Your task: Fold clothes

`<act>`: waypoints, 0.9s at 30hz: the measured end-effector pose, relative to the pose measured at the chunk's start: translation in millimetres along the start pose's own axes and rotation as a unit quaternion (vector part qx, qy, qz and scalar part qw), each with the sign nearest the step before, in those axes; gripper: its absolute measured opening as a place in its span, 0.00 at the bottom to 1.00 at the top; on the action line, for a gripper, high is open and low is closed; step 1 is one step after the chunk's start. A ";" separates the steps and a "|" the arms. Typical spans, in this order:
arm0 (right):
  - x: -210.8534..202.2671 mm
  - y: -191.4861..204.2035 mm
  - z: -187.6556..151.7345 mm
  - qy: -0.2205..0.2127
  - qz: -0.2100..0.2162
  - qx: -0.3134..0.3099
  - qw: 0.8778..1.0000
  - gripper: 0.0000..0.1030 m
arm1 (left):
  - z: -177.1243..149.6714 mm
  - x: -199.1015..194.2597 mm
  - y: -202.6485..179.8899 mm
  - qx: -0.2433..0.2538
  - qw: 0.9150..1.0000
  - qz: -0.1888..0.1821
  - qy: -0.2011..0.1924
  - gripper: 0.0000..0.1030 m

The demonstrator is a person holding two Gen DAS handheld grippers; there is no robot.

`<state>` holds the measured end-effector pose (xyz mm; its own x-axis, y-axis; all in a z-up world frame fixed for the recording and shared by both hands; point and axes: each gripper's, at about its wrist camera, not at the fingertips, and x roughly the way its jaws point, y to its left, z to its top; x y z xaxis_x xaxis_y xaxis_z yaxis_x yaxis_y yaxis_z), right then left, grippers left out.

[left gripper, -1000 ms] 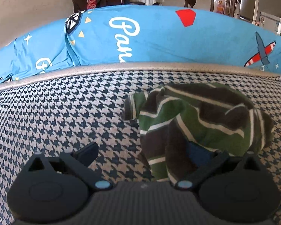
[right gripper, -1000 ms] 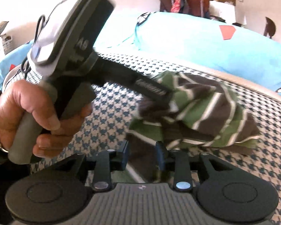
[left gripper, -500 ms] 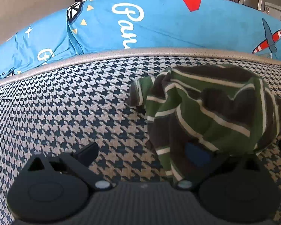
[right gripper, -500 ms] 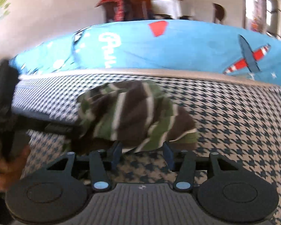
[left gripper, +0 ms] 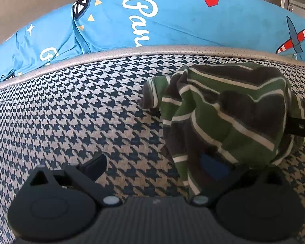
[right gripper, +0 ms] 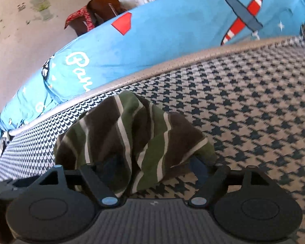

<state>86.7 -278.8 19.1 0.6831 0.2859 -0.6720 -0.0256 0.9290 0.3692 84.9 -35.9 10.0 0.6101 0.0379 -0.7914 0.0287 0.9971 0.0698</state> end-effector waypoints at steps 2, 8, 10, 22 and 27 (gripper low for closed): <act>8.4 0.5 0.2 0.002 0.002 0.008 1.000 0.77 | 0.0 0.6 0.8 -0.001 1.000 -0.001 0.001 1.00; 17.3 6.0 -1.6 -0.014 0.003 0.003 1.000 0.55 | 1.5 -5.6 -1.5 0.009 1.000 0.013 -0.016 1.00; 18.4 6.0 0.6 -0.012 0.004 0.003 1.000 0.40 | 3.7 -13.1 -2.8 0.015 0.999 0.022 -0.034 1.00; -10.4 25.4 8.5 -0.036 0.045 -0.021 0.998 0.20 | 19.8 -39.1 18.1 -0.036 0.996 0.015 -0.085 1.00; -28.2 49.4 6.1 -0.053 0.094 -0.061 0.992 0.20 | 21.9 -51.0 38.0 -0.065 0.993 0.023 -0.099 1.00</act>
<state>70.7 -242.4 60.2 0.7311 0.4359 -0.5249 -0.2428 0.8852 0.3969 72.3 -1.3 66.4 0.7518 0.0822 -0.6542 -0.0974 0.9952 0.0131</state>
